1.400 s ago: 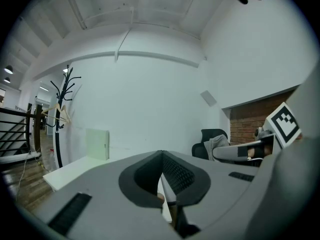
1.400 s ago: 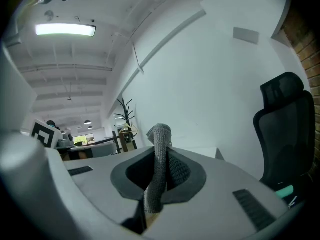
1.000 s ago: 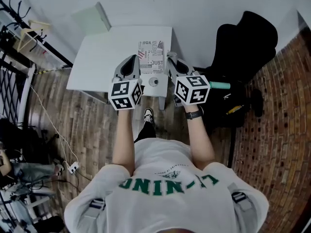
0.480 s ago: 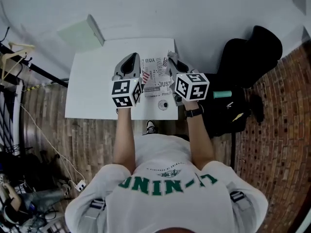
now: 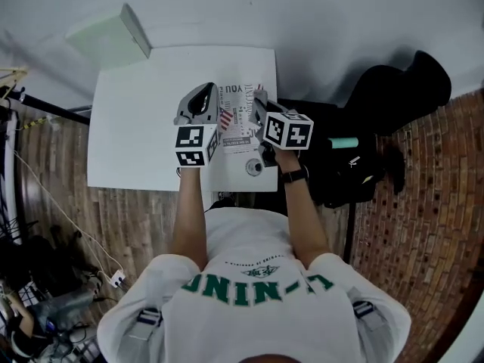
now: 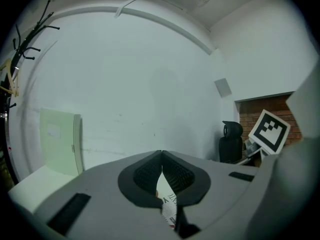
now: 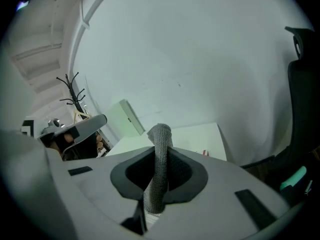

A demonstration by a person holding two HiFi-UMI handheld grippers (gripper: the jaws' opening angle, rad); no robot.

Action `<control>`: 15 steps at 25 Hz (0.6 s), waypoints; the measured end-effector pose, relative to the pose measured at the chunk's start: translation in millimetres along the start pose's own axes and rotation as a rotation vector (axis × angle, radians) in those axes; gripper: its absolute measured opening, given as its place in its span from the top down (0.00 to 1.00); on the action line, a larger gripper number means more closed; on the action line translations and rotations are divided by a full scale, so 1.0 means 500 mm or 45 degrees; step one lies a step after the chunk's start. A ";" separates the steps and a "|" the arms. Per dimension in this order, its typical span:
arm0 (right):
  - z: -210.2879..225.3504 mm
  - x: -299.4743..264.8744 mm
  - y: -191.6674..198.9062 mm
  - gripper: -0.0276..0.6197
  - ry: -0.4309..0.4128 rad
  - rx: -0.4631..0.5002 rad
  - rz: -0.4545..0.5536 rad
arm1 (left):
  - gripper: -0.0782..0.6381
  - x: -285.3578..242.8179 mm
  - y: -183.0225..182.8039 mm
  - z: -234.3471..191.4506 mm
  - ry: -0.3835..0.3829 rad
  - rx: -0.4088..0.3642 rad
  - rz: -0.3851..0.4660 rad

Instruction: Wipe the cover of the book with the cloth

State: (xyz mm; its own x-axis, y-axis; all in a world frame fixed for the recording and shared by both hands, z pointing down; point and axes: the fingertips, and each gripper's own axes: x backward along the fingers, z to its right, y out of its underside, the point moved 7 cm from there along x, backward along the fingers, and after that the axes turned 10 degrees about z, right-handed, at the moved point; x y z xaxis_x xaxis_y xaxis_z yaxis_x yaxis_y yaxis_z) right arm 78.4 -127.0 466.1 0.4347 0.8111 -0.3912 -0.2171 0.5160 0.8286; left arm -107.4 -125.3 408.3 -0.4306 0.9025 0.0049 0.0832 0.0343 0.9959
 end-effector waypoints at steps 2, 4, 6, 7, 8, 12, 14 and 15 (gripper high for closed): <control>0.014 -0.047 0.014 0.89 -0.033 -0.040 -0.029 | 0.88 -0.016 0.019 -0.009 -0.016 0.006 -0.002; 0.020 -0.098 0.020 0.89 -0.080 -0.035 -0.101 | 0.88 -0.031 0.037 -0.026 -0.055 0.018 -0.014; 0.019 -0.151 0.021 0.89 -0.143 0.018 -0.181 | 0.88 -0.045 0.051 -0.043 -0.088 0.027 -0.031; 0.021 -0.179 0.023 0.89 -0.169 0.051 -0.214 | 0.88 -0.052 0.056 -0.049 -0.096 0.029 -0.040; 0.024 -0.208 0.028 0.90 -0.185 0.076 -0.245 | 0.88 -0.060 0.061 -0.055 -0.105 0.031 -0.049; 0.029 -0.323 0.070 0.90 -0.178 0.031 -0.433 | 0.88 -0.073 0.083 -0.086 -0.161 0.055 -0.087; 0.033 -0.373 0.093 0.90 -0.165 -0.039 -0.533 | 0.88 -0.082 0.097 -0.100 -0.178 0.065 -0.105; 0.036 -0.394 0.104 0.90 -0.159 -0.065 -0.579 | 0.88 -0.086 0.105 -0.106 -0.183 0.069 -0.113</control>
State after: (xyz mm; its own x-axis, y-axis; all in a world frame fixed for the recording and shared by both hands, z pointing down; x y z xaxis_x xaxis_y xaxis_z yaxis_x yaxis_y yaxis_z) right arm -2.9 -264.8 593.2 0.5966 0.4622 -0.6560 -0.0217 0.8264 0.5626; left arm -132.0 -185.0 464.8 -0.3059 0.9468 -0.0999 0.1007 0.1365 0.9855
